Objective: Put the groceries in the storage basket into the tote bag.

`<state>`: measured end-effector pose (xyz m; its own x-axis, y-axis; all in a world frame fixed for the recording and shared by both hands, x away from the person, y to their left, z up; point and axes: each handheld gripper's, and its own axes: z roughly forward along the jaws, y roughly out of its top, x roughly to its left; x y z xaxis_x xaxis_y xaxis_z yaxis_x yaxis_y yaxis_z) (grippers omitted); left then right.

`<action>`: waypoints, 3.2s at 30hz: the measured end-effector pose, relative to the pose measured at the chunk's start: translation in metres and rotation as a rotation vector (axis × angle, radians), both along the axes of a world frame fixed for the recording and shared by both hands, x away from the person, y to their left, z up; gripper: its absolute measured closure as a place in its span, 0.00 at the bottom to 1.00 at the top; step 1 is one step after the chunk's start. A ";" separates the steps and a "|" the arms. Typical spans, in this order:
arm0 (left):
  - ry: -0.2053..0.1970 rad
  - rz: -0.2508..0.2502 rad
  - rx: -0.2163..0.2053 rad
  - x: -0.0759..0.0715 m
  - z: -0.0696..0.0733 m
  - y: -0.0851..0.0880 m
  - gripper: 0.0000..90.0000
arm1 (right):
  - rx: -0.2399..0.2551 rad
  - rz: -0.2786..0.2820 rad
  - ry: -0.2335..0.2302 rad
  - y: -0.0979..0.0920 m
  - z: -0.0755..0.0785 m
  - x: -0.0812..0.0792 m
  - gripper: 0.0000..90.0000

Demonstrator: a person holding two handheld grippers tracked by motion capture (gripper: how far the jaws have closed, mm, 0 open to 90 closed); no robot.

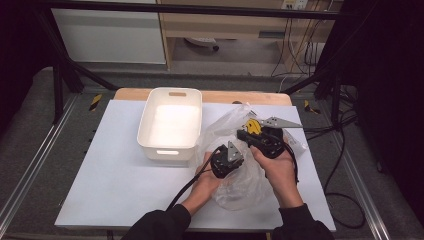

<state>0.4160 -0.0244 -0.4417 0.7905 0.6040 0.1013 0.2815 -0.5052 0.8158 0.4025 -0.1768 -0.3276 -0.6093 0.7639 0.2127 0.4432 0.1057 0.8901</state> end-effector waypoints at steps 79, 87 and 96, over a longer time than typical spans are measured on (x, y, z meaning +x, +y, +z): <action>0.082 0.007 -0.157 -0.071 0.062 0.092 0.41 | -0.059 -0.004 0.069 0.001 -0.025 0.001 1.00; 0.070 0.042 -0.212 -0.073 0.075 0.111 0.38 | -0.093 0.012 0.092 0.004 -0.036 -0.002 1.00; 0.034 0.094 -0.250 -0.071 0.087 0.135 0.28 | -0.121 0.018 0.119 0.005 -0.047 -0.007 1.00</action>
<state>0.3450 0.1102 -0.3548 0.7301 0.6778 -0.0864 0.3473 -0.2593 0.9012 0.3952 -0.1723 -0.3748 -0.5991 0.7776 0.1910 0.5416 0.2179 0.8119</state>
